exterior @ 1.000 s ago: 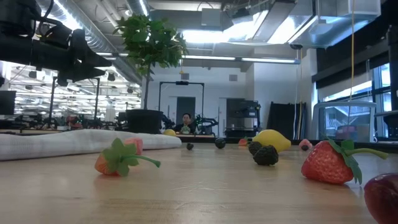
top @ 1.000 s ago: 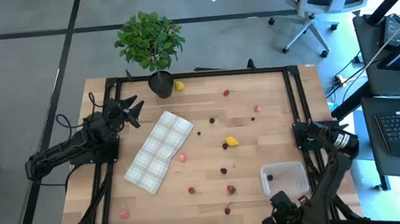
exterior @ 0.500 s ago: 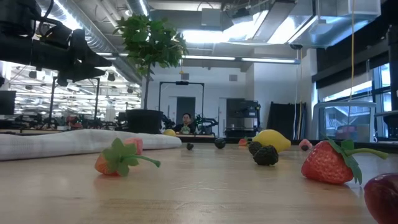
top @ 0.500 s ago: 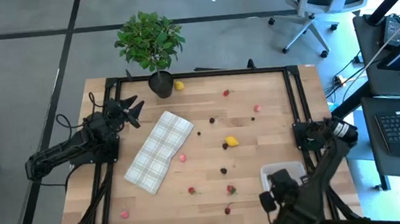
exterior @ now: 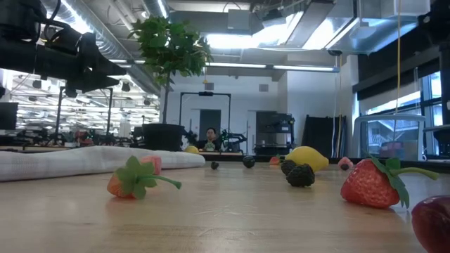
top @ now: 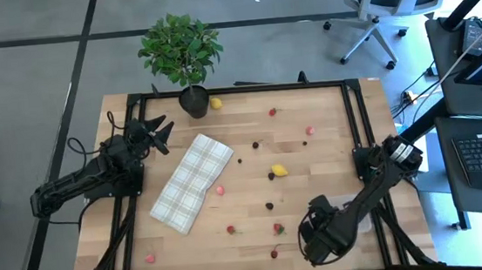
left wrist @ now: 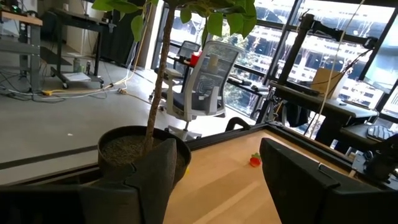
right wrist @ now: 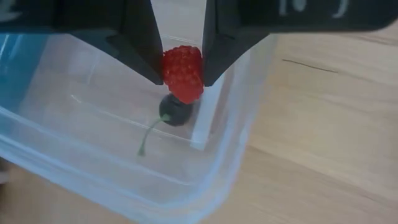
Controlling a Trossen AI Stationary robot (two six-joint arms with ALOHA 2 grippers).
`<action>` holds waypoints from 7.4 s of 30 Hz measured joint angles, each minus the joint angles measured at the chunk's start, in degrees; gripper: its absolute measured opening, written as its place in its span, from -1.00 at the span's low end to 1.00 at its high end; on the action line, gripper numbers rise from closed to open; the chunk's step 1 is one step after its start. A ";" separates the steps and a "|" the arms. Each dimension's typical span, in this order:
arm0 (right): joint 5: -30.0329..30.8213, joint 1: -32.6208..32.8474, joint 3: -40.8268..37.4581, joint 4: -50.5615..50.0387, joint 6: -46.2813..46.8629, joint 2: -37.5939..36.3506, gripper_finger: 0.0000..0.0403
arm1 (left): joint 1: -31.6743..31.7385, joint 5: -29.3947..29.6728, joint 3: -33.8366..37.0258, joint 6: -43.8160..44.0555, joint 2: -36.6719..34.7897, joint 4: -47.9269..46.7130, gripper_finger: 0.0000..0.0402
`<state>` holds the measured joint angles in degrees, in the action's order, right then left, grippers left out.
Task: Pick and placing Produce into tupperware
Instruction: Put the red raspberry into the transparent bin, then put the black berry into the transparent bin
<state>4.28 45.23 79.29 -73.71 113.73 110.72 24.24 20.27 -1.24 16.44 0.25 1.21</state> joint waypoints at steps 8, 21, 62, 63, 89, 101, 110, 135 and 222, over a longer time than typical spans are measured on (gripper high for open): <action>-0.33 -0.23 0.00 -0.05 -0.43 0.00 -0.41 | -0.01 -0.02 -0.01 0.10 0.00 0.00 0.12; -1.88 -0.21 1.18 -3.06 -0.35 0.00 -0.36 | 0.01 0.00 -0.01 -0.06 0.00 0.01 0.12; 13.42 -51.09 12.31 -12.20 -60.07 -25.22 -0.36 | -0.01 0.02 -0.01 -0.06 0.00 0.02 0.12; 12.35 -52.80 10.72 -11.07 -61.17 -25.35 -0.36 | 0.01 0.02 -0.01 -0.06 0.00 0.01 0.12; -1.17 -66.88 -27.95 25.03 -70.93 -25.42 -0.36 | -0.01 1.75 -0.01 -0.08 0.00 0.13 0.12; -0.99 -66.88 -28.20 24.95 -71.82 -25.42 -0.36 | 0.00 1.73 -0.01 -0.06 0.00 0.13 0.12; -1.38 -66.88 -28.20 24.87 -71.90 -25.42 -0.23 | 0.01 1.75 0.00 -0.07 0.00 0.13 0.12; -1.44 -65.72 -29.97 28.54 -65.89 -25.42 -0.05 | 0.00 1.74 0.00 -0.08 0.00 0.12 0.12; -2.80 -65.72 -37.62 37.48 -63.43 -20.81 -0.75 | 0.01 1.73 -0.01 -0.10 0.00 0.13 0.12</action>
<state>1.48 -20.49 41.67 -36.23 50.29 89.91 24.25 22.00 -1.26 16.34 0.25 1.34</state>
